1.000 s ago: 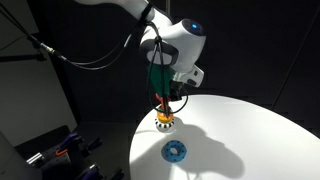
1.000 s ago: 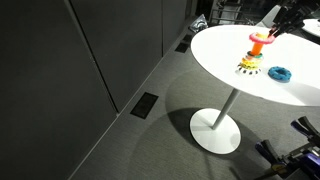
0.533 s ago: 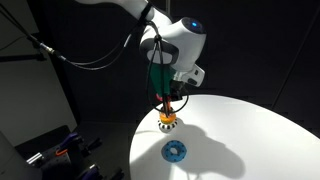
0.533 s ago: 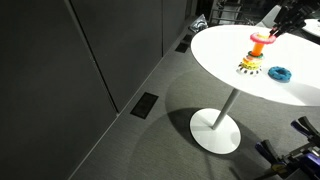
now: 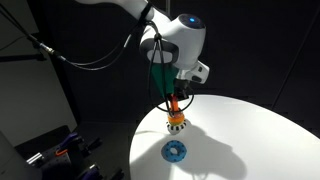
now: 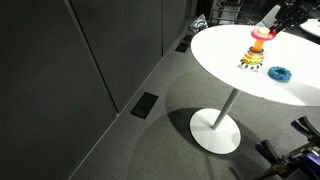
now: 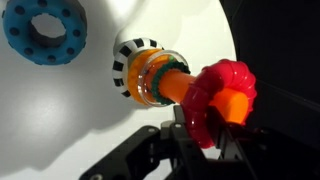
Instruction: Take the red ring off the stack and place it on the blue ring
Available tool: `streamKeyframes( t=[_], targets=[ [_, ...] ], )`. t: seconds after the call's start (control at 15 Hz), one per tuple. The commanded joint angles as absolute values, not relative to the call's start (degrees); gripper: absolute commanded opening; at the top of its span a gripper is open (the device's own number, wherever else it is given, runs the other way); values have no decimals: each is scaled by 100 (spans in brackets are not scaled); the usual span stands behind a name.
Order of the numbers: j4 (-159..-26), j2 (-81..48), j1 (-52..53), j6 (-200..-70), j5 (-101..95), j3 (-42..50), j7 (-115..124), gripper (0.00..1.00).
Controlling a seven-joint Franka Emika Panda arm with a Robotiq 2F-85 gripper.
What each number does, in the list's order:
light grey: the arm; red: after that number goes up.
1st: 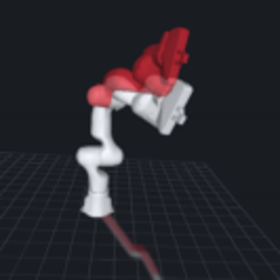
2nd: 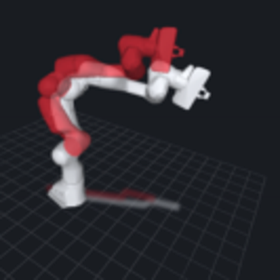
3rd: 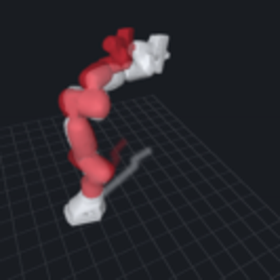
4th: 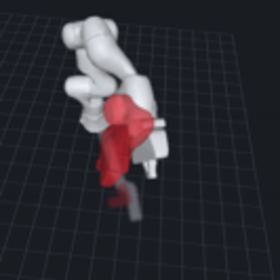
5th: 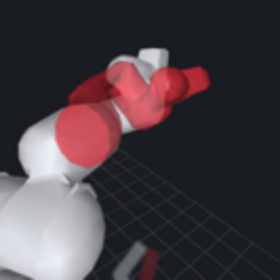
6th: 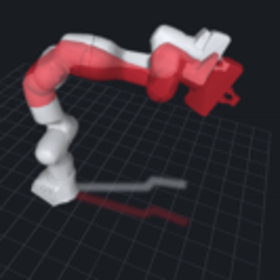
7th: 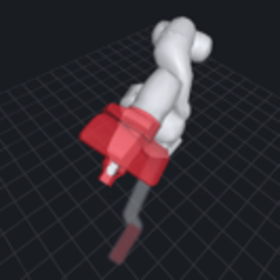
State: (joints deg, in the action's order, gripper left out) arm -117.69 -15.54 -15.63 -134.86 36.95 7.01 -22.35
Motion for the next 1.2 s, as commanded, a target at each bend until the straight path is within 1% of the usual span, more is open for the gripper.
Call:
streamKeyframes(
  t=[0.0, 0.2, 0.27, 0.6, 0.87, 1.13],
  targets=[
    [-11740, -1433, -1621, -13128, 3589, 694, -2086, 8],
    [-11613, -1497, -1645, -12333, 3409, 756, -1883, 8],
    [-11614, -1501, -1640, -12294, 3420, 769, -1892, 8],
    [-11794, -1423, -1630, -13258, 3692, 706, -2387, 8],
    [-11586, -1492, -1633, -12515, 3288, 785, -1878, 8],
    [-11547, -1272, -1634, -12198, 3333, 785, -1881, 8]
  ],
)
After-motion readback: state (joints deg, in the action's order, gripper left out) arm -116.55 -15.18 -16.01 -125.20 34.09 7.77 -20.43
